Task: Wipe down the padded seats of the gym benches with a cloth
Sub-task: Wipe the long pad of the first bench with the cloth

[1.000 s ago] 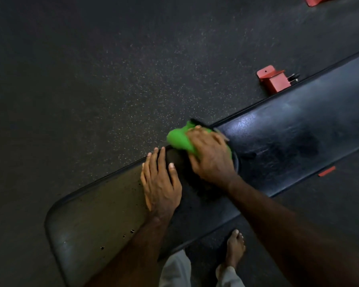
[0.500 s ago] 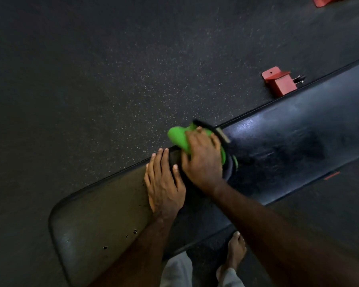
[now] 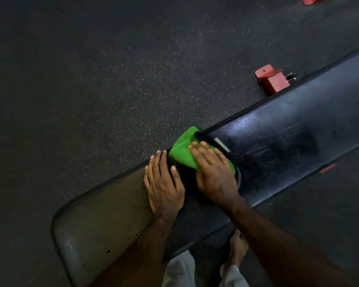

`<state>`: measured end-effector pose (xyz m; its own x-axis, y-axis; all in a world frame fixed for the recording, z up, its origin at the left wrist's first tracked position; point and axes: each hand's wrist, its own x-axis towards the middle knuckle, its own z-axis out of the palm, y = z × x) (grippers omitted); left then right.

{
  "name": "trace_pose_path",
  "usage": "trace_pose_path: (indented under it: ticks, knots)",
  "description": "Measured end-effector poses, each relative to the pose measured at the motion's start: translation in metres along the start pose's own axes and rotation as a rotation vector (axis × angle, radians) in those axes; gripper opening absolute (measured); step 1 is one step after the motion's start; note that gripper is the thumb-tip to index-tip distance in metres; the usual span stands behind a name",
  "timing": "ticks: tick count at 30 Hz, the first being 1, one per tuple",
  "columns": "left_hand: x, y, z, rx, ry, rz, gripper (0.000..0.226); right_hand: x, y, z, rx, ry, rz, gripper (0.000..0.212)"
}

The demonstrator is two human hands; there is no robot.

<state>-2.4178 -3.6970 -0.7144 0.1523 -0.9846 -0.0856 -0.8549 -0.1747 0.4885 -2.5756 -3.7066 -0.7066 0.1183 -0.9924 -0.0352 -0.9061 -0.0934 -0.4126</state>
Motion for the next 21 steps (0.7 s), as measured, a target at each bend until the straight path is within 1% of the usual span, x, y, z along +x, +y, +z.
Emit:
trace_pose_path:
  ticks: [2,3,4,5,7,8,9,10,11,12,13,14,15,17,18,19,20,21]
  knots:
    - [0.000,0.000,0.000,-0.004,-0.013,-0.002,0.050,-0.005,-0.008,0.001,0.035,0.098,0.276,0.071]
    - [0.000,0.000,-0.001,-0.009,-0.019,0.004,0.050,-0.011,-0.020,0.005,0.046,0.114,0.362,0.072]
    - [0.001,-0.001,-0.001,-0.021,-0.021,0.009,0.050,-0.018,-0.032,0.011,0.049,0.085,0.363,0.073]
    - [0.001,-0.002,-0.002,-0.043,-0.025,0.020,0.051,-0.027,-0.040,0.015,0.042,0.030,0.290,0.072]
    - [0.000,-0.006,-0.006,-0.113,-0.041,0.055,0.053,-0.041,-0.037,0.015,0.020,-0.069,0.077,0.070]
    - [-0.001,-0.008,-0.009,-0.147,-0.049,0.079,0.053,-0.044,-0.025,0.010,0.006,-0.068,0.029,0.070]
    - [-0.004,-0.010,-0.013,-0.165,-0.053,0.093,0.052,-0.046,-0.015,0.005,0.006,-0.039,0.048,0.071]
    - [-0.008,-0.013,-0.017,-0.164,-0.053,0.098,0.052,-0.049,-0.009,0.002,0.031,0.018,0.145,0.071]
    - [-0.013,-0.017,-0.021,-0.151,-0.052,0.098,0.051,-0.052,-0.009,0.002,0.070,0.092,0.300,0.071]
    - [-0.019,-0.020,-0.023,-0.134,-0.052,0.104,0.051,-0.056,-0.018,0.004,0.108,0.159,0.462,0.071]
    - [-0.025,-0.022,-0.025,-0.119,-0.056,0.124,0.052,-0.062,-0.032,0.008,0.134,0.195,0.561,0.070]
    - [-0.030,-0.024,-0.025,-0.109,-0.068,0.149,0.052,-0.069,-0.047,0.013,0.148,0.187,0.567,0.070]
    - [-0.035,-0.025,-0.025,-0.103,-0.085,0.171,0.053,-0.077,-0.060,0.019,0.157,0.133,0.491,0.068]
    - [-0.045,-0.026,-0.023,-0.092,-0.116,0.200,0.055,-0.101,-0.066,0.025,0.141,-0.024,0.243,0.066]
    - [-0.051,-0.026,-0.021,-0.090,-0.126,0.204,0.056,-0.110,-0.056,0.022,0.128,-0.058,0.162,0.067]
    - [-0.056,-0.026,-0.020,-0.085,-0.129,0.204,0.056,-0.114,-0.043,0.019,0.113,-0.045,0.134,0.068]
    - [-0.061,-0.027,-0.019,-0.075,-0.127,0.207,0.056,-0.116,-0.033,0.018,0.118,0.000,0.182,0.071]
    - [-0.064,-0.027,-0.019,-0.065,-0.119,0.214,0.056,-0.117,-0.028,0.017,0.145,0.071,0.308,0.072]
